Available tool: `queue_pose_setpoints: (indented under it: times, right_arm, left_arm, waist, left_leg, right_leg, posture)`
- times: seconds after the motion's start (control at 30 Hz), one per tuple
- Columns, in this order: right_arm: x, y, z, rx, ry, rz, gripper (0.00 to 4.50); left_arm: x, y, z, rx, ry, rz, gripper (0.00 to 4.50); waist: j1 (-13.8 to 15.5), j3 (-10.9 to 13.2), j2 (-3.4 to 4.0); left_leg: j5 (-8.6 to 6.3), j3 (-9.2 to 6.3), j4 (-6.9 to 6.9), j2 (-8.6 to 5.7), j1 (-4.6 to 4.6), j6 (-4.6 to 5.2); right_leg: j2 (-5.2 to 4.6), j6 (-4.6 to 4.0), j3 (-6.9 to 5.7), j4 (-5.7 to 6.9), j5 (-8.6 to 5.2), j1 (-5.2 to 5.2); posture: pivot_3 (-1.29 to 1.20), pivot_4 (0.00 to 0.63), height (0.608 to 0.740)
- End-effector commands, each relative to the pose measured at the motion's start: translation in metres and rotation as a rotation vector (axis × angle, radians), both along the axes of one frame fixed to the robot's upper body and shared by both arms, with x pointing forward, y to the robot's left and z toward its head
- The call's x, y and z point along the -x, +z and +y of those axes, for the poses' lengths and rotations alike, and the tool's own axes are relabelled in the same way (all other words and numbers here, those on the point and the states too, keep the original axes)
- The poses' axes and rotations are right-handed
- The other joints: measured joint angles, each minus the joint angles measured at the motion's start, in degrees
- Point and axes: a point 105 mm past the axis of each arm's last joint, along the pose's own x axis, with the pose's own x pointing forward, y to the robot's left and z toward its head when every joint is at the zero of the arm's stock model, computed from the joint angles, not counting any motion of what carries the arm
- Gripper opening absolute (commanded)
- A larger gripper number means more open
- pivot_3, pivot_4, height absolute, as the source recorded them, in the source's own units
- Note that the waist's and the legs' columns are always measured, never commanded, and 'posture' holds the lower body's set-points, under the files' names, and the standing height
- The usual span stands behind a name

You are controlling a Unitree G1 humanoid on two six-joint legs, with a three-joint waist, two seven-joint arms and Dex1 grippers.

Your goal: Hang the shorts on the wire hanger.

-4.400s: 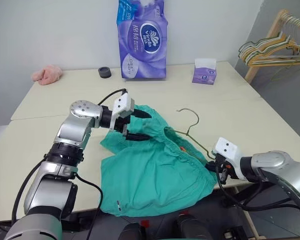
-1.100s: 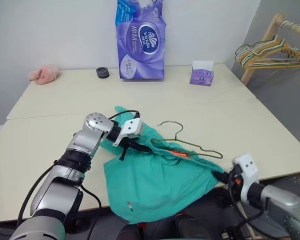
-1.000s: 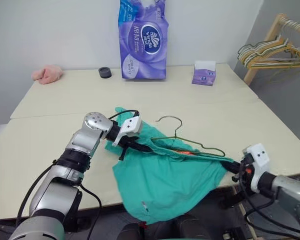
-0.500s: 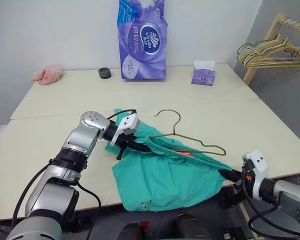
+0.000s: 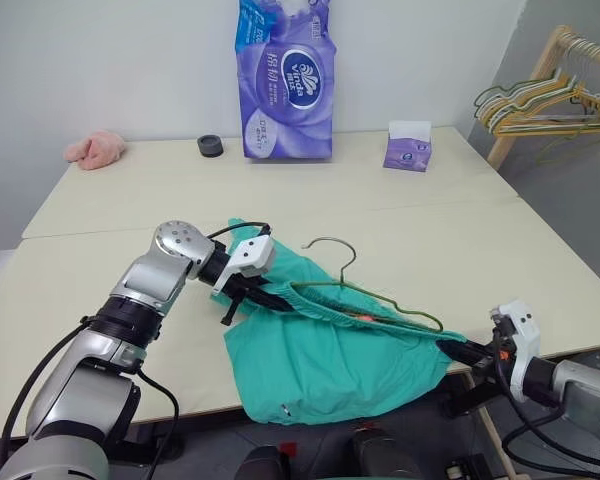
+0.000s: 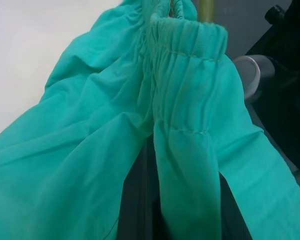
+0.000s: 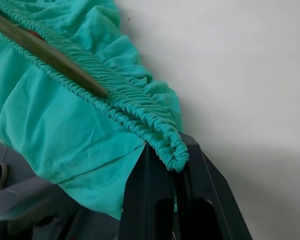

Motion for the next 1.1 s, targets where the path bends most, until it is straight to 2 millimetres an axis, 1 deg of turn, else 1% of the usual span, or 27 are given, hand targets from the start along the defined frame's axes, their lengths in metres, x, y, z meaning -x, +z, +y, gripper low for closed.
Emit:
queue_pose_setpoints:
  times: [0.03, 0.13, 0.27, 0.43, 0.67, 0.87, 0.97, 1.1]
  right_arm:
    - [0.002, 0.008, -0.004, 0.065, 0.023, -0.037, 0.04]
    - [0.002, 0.005, -0.003, 0.070, 0.021, -0.024, 0.04]
    - [0.001, -0.001, -0.008, 0.052, -0.019, 0.007, 0.04]
    - [0.000, -0.004, -0.017, 0.031, -0.061, 0.034, 0.04]
    - [0.001, -0.006, -0.022, 0.015, -0.084, 0.067, 0.04]
    - [-0.001, 0.002, -0.017, 0.021, -0.045, 0.038, 0.04]
    - [0.003, 0.007, -0.008, 0.032, 0.007, 0.021, 0.04]
    - [0.008, 0.008, -0.001, 0.067, 0.060, 0.013, 0.04]
  left_arm:
    - [-0.007, 0.004, 0.008, -0.023, 0.027, -0.037, 0.00]
    - [-0.004, 0.011, 0.002, 0.030, 0.020, -0.002, 0.00]
    - [0.000, 0.015, 0.000, 0.047, 0.013, 0.025, 0.00]
    - [0.004, 0.015, 0.003, 0.029, 0.003, 0.036, 0.00]
    - [0.011, 0.014, 0.005, 0.007, -0.016, 0.056, 0.00]
    - [0.002, 0.011, 0.008, -0.018, 0.008, 0.010, 0.00]
    - [-0.003, 0.011, 0.005, 0.002, 0.030, -0.007, 0.00]
    - [-0.004, 0.010, 0.004, 0.002, 0.030, -0.010, 0.00]
  waist:
    - [-0.04, 0.01, 0.01]
    - [-0.08, 0.01, 0.01]
    - [-0.09, 0.01, 0.01]
    - [-0.08, 0.02, 0.04]
    - [-0.07, 0.03, 0.04]
    - [-0.04, 0.03, 0.06]
    - [0.00, 0.04, 0.06]
    - [-0.02, 0.04, 0.06]
  left_leg:
    - [0.00, 0.00, 0.00, 0.00, 0.00, 0.00]
    - [0.00, 0.00, 0.00, 0.01, 0.00, 0.00]
    - [0.00, 0.01, 0.00, 0.01, 0.00, 0.00]
    - [0.00, 0.02, 0.00, 0.01, 0.00, 0.00]
    - [0.00, 0.02, 0.00, 0.01, 0.00, 0.00]
    - [0.00, 0.04, 0.00, 0.01, 0.00, 0.01]
    - [0.00, 0.04, 0.00, 0.01, 0.00, 0.01]
    - [0.00, 0.04, 0.00, 0.01, 0.00, 0.01]
  right_leg:
    - [0.01, 0.02, 0.00, 0.00, -0.01, 0.00]
    - [0.01, 0.07, 0.01, 0.00, -0.04, -0.01]
    - [0.01, 0.08, 0.02, 0.00, -0.05, -0.01]
    - [0.00, 0.08, 0.04, 0.00, -0.05, -0.01]
    - [0.00, 0.08, 0.04, 0.00, -0.05, -0.01]
    - [0.01, 0.09, 0.05, -0.01, -0.05, -0.01]
    - [0.01, 0.09, 0.05, -0.01, -0.05, -0.01]
    - [0.02, 0.09, 0.05, -0.01, -0.06, -0.01]
  posture:
    - [-0.20, 0.080, 0.740]
    - [-0.20, 0.080, 0.740]
    - [-0.20, 0.079, 0.740]
    - [-0.19, 0.077, 0.740]
    - [-0.19, 0.076, 0.740]
    - [-0.19, 0.076, 0.740]
    - [-0.19, 0.075, 0.740]
    - [-0.19, 0.075, 0.740]
